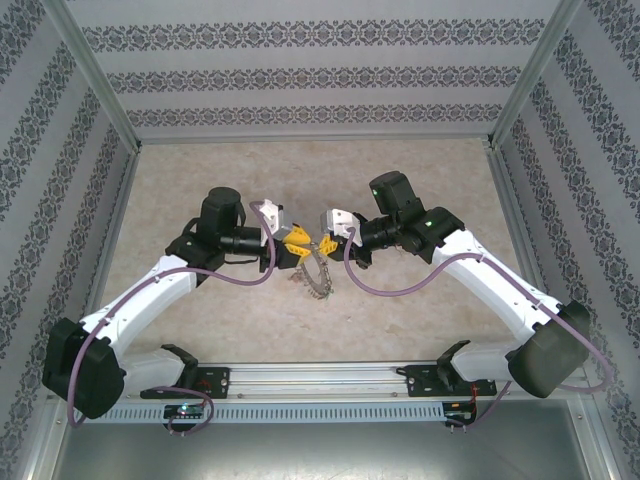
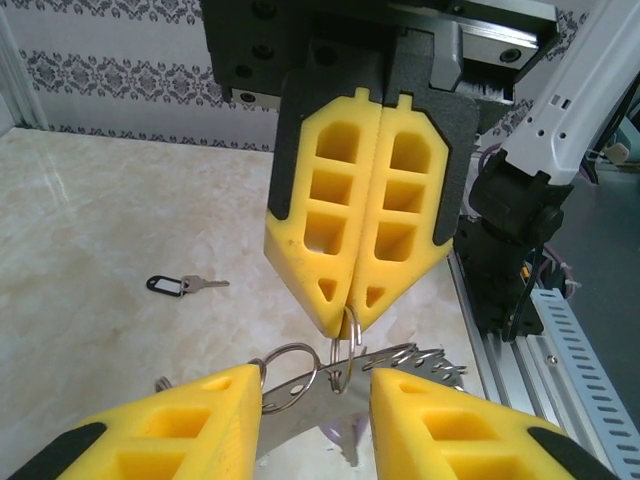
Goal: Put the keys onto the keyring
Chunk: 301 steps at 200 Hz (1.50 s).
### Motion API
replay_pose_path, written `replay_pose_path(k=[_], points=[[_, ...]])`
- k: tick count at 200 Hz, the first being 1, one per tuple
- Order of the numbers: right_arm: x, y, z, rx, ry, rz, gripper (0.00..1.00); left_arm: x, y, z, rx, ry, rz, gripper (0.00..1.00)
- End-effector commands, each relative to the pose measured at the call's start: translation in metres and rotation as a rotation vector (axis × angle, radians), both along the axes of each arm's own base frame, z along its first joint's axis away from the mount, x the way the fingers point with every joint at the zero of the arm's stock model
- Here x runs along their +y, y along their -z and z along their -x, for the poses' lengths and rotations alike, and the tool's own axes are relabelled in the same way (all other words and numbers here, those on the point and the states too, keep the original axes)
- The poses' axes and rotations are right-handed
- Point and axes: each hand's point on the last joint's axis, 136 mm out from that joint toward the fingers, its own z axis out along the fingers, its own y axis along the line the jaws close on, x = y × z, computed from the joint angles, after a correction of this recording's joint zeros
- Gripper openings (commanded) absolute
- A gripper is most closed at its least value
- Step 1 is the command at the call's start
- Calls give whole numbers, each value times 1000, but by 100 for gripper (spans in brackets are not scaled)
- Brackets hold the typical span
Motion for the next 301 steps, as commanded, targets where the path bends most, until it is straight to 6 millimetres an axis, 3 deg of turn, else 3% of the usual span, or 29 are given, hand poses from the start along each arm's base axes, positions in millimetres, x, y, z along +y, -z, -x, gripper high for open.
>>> replay_pose_path(k=[1,77,92,126,139,152,201,220,241,262,280,301], points=[[3,-15,2,-15,-36,-67,0,-3,-8,8,-61,29,-16,34],[7,-18,0,3,-42,-90,0,-10,-13,2,-126,9,2,28],[8,-18,1,11,-45,-95,0,-12,-15,3,-129,17,13,19],[9,-14,-1,23,-39,-90,0,-11,-14,4,-134,18,5,16],[9,-13,-2,27,-37,-87,0,-11,-14,5,-136,25,6,3],[9,-12,-2,29,-35,-85,0,-11,-12,6,-138,26,1,0],[8,-5,-4,49,-20,-67,3,-5,-9,1,-195,-23,-35,0],[3,-2,-12,61,48,-51,22,-1,-5,-1,-220,-50,-63,0],[-6,-14,-15,114,116,-91,33,5,0,-6,-242,-97,-95,0],[-20,-21,-23,173,220,-135,33,10,6,-8,-249,-122,-132,0],[-43,-10,-58,252,500,-133,39,11,11,-10,-247,-130,-159,0],[-91,25,-102,450,927,-96,41,10,15,-10,-222,-126,-174,0]])
